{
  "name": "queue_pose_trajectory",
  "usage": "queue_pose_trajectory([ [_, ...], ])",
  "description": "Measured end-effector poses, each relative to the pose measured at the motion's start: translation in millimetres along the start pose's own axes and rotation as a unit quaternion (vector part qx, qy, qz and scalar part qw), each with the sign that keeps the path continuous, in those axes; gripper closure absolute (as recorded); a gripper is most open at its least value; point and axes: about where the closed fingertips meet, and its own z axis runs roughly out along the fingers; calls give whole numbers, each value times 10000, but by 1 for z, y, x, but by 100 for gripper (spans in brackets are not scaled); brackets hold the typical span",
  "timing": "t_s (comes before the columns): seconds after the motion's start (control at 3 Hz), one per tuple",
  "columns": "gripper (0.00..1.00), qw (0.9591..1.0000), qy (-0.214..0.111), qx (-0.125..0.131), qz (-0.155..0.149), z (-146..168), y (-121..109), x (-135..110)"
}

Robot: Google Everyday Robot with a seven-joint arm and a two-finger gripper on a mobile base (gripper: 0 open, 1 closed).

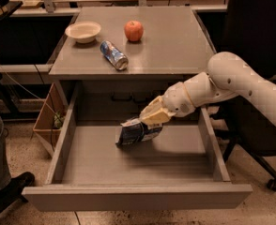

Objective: Place blue chip bag into top drawer

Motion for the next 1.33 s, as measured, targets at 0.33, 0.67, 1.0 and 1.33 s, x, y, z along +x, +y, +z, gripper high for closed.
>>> queue_pose_trajectory([
  [0.33, 90, 10000, 19, -34, 85, 0, 5, 19],
  [0.67, 86, 9999, 93, -99, 103, -8, 13, 38],
  [1.0, 55, 9994, 201, -207, 214, -17, 21, 60],
  [1.33, 32, 9989, 253, -246, 296, -21, 24, 70],
])
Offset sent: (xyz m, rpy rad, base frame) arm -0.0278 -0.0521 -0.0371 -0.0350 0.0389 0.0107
